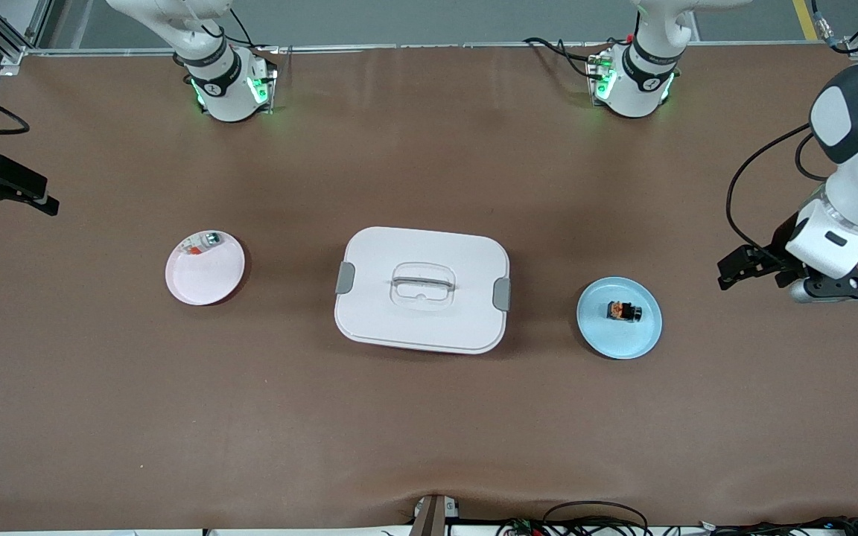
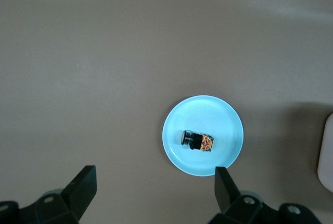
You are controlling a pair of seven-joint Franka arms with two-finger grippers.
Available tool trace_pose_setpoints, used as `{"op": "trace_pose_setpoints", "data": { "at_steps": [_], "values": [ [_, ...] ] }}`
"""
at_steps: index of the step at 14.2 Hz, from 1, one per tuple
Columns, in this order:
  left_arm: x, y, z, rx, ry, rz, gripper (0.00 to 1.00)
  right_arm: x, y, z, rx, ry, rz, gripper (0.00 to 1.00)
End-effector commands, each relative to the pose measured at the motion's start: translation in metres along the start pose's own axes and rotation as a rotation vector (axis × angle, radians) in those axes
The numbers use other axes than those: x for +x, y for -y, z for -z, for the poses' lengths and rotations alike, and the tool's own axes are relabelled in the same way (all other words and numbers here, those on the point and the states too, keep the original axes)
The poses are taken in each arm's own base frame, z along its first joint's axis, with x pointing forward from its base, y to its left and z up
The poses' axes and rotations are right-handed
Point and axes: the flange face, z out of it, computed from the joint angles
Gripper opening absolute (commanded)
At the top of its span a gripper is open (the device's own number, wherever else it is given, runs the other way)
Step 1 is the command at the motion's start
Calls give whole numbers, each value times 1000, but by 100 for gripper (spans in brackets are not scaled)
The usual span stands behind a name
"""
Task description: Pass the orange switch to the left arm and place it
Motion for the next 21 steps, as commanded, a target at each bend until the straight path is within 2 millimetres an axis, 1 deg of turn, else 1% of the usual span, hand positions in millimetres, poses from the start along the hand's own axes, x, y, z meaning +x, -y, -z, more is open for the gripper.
{"op": "trace_pose_setpoints", "data": {
  "at_steps": [1,3,5,10,11,12,13,16,17,19,21],
  "values": [
    [-9,3,27,14,-7,-23,100,-8,0,4,-20,-15,12,100],
    [-17,0,43,15,1,-25,100,-8,-1,4,-34,-17,-11,100],
    [-24,-1,63,16,7,-31,100,-7,-2,5,-43,-26,-52,100],
    [-33,7,117,18,41,-50,100,-7,-2,6,-59,-28,-50,100],
    [-34,7,125,18,41,-49,100,-6,-2,5,-58,-26,-52,100],
    [-33,6,132,16,35,-38,100,-6,2,5,-60,-27,-44,100],
    [-33,4,137,16,33,-37,100,-6,6,4,-72,-25,-36,100],
    [-37,0,142,8,64,-40,100,-6,6,4,-78,-24,-37,100],
    [-36,1,146,6,57,-36,100,-6,4,4,-78,-23,-40,100],
    [-32,1,144,5,58,-35,100,-7,3,4,-75,-23,-43,100],
    [-19,0,146,7,46,-38,100,-7,3,4,-75,-23,-43,100]
  ]
}}
